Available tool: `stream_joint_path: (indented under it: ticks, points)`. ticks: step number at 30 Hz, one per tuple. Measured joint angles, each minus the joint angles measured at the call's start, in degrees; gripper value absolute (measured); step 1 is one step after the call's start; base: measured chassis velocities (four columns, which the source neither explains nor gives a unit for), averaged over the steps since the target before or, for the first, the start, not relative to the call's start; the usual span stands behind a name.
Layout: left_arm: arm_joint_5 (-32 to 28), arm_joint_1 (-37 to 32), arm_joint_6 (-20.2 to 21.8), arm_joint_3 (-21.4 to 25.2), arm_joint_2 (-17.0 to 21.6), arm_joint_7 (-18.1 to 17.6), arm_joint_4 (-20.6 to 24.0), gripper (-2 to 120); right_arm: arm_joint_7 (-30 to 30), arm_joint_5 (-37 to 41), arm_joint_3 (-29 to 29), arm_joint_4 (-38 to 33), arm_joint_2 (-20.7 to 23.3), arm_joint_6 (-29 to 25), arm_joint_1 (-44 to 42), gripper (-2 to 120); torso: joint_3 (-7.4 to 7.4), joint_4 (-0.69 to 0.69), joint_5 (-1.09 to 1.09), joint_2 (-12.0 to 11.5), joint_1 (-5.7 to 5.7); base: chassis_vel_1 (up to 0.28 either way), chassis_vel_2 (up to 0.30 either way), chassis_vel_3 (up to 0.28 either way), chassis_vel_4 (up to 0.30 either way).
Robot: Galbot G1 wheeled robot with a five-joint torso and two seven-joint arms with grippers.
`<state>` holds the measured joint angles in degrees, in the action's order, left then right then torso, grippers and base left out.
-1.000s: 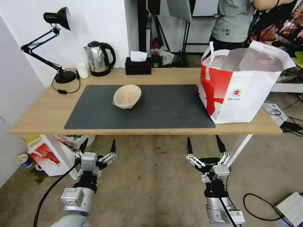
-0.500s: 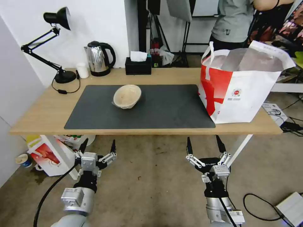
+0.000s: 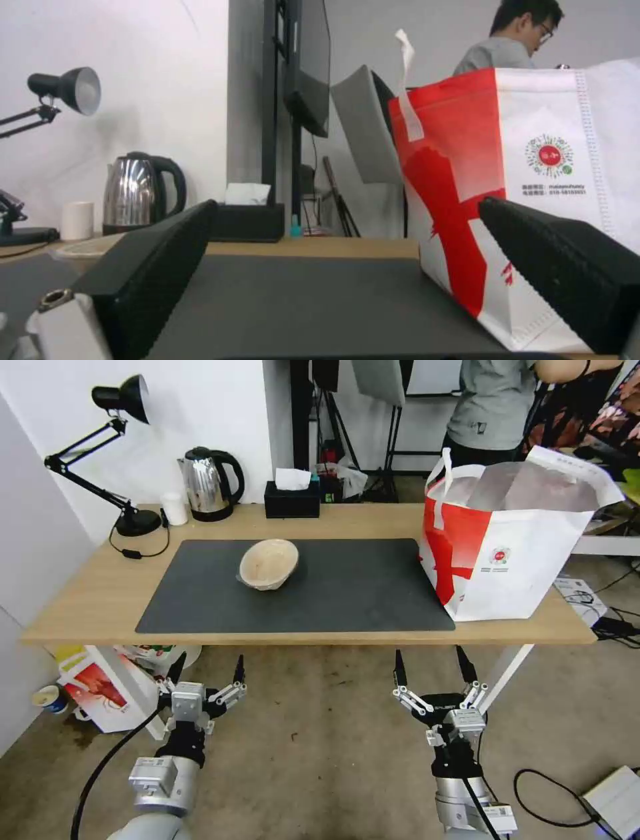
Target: Pick up the trash from the table and place it into the takeout bag.
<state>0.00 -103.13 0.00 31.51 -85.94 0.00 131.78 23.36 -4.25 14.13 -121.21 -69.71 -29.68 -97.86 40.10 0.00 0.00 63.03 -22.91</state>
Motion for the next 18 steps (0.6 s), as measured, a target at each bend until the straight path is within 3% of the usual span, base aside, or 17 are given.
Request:
stream_joint_path:
  ticks: [11,18]
  points:
    - [0.0,0.1,-0.2,0.0,0.0,0.1,-0.2,100,0.0,0.0,0.0,0.0,0.0,0.0,0.0,100,0.00,0.00,0.00,0.0,0.00,0.000,0.000,0.000,0.000]
    - [-1.9,4.4,-7.8,2.3,-0.7,4.8,-6.7,100,0.0,0.0,0.0,0.0,0.0,0.0,0.0,100,0.00,0.00,-0.01,0.0,-0.01,0.000,0.000,0.000,0.000]
